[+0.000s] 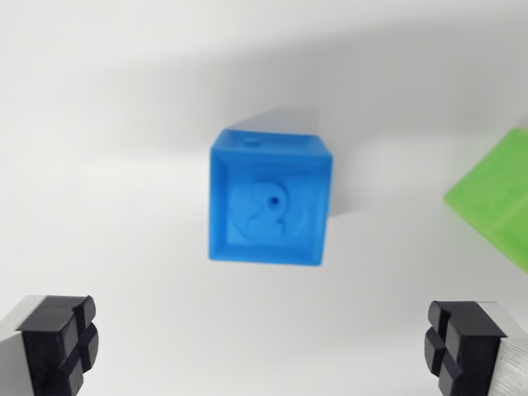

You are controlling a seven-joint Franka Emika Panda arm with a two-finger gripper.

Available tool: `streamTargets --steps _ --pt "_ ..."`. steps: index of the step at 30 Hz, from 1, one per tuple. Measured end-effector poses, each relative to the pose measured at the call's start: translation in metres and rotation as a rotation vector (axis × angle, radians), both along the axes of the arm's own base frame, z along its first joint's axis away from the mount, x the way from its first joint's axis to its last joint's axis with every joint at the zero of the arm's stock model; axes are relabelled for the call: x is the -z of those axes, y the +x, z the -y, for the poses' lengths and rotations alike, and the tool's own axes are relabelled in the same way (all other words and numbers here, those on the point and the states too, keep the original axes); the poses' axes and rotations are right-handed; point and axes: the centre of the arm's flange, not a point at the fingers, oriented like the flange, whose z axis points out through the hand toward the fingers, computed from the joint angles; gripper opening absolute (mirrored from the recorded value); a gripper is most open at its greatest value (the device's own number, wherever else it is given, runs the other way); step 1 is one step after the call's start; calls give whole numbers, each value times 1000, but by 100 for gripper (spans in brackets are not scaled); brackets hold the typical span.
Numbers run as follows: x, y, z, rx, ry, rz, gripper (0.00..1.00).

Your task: Stack cube

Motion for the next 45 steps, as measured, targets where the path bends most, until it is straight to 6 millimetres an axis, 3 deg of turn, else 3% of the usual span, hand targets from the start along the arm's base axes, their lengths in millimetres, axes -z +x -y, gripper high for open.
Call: streamTargets --steps 25,40,41,45 --pt "95 0 2 4 -2 0 100" --pt "119 0 2 5 -2 0 100" --pt "120 0 2 5 -2 0 0" --pt "120 0 2 5 -2 1 0"
